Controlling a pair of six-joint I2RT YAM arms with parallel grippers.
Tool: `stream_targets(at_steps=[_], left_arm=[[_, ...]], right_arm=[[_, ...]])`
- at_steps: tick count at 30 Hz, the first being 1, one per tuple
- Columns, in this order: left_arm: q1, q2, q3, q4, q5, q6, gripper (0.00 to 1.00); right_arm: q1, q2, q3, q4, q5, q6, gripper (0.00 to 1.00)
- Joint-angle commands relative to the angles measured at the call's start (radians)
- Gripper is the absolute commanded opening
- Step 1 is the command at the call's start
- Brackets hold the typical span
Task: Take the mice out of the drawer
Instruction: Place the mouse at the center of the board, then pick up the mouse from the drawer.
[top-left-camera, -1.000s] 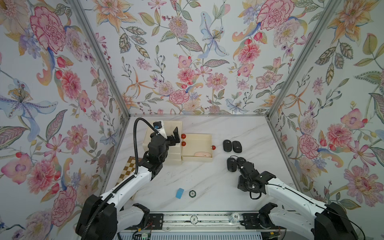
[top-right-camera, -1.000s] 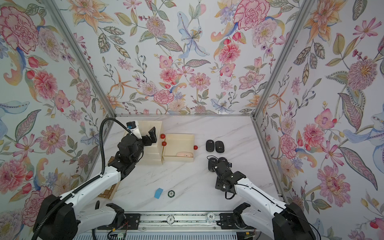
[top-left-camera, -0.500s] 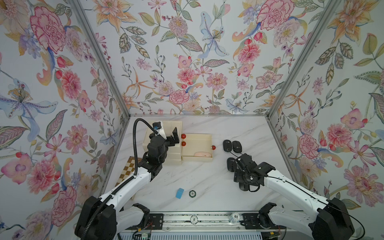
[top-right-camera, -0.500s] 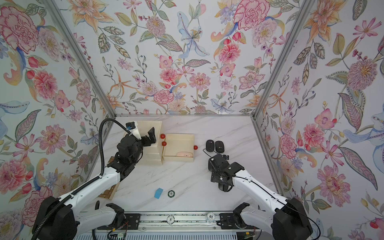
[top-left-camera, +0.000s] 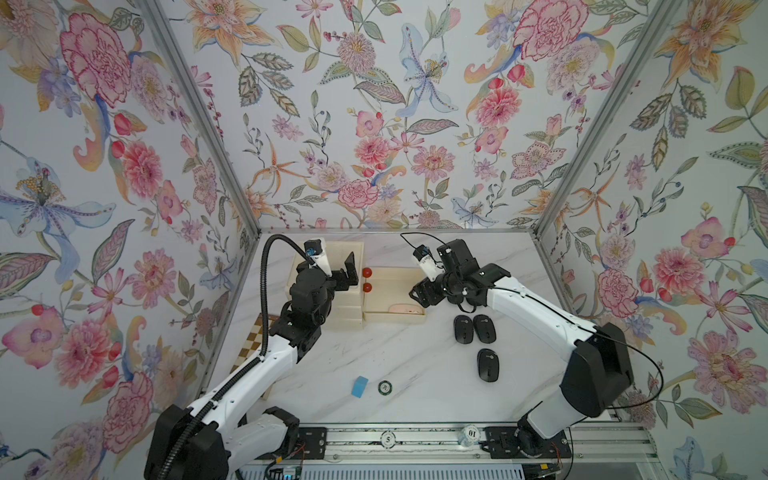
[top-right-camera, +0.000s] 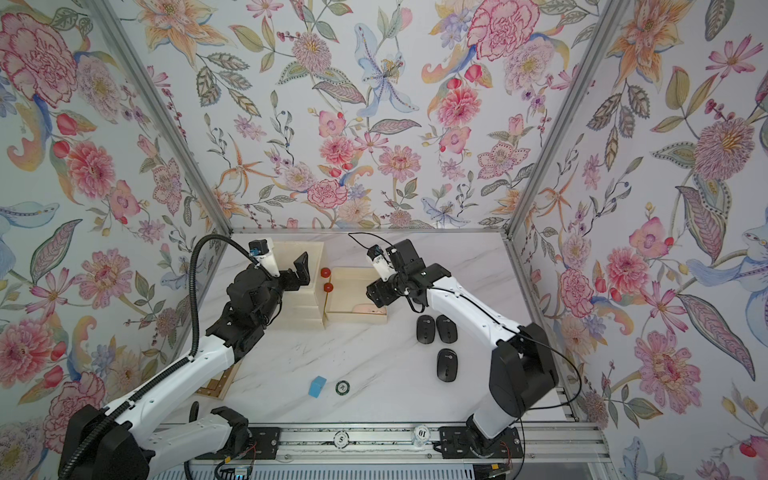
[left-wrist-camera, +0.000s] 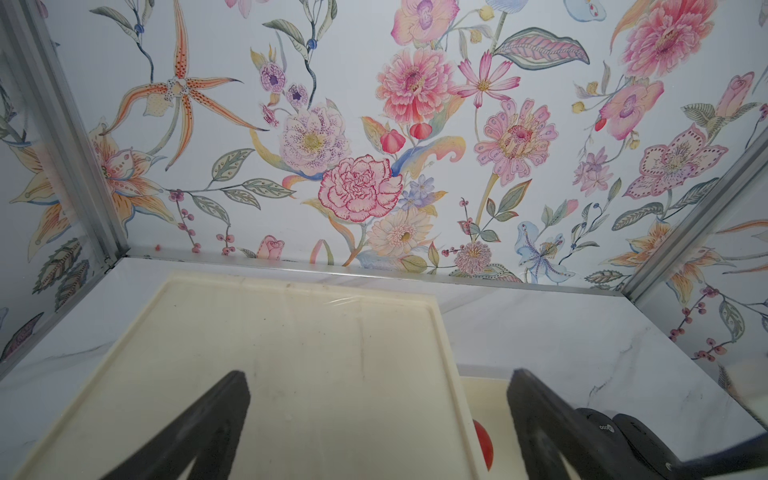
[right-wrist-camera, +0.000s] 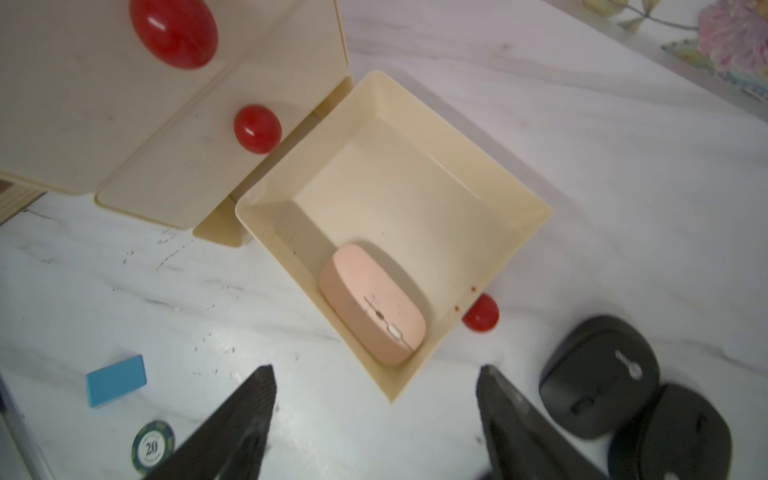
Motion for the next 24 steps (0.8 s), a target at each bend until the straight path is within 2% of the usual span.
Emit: stream_targets(at_steps=[1,3,8,14,24], left_arm=[[0.004,-0.049,0.025,-0.039,-0.033,0.0,1.0],[0.004,-0.07,0.014,-0.039,-0.052,-0.004,1.0],[0.004,-0.074,0.015,-0.035,-0.054,-0.003,1.0],[0.004,-0.056,0.02,-0.032,-0.061,-0.012,1.0],[0.004,-0.051,0.009,-0.006,-0.076,-0.024,1.0]], right_arm=[[0.003,0.126,0.125,-0.058,-0.141,-0.184,0.78],[0.002,0.2,0.191,-0.076,-0.134,-0.201,0.78],[-0.008,0.364,0.354,-0.18,-0.205,-0.238,0.74],[0.01,0.441,0.401,-0.263,-0.14,-0.302,0.72],[0.026,0.468,0.399,-0.392,-0.04,-0.393,0.69]])
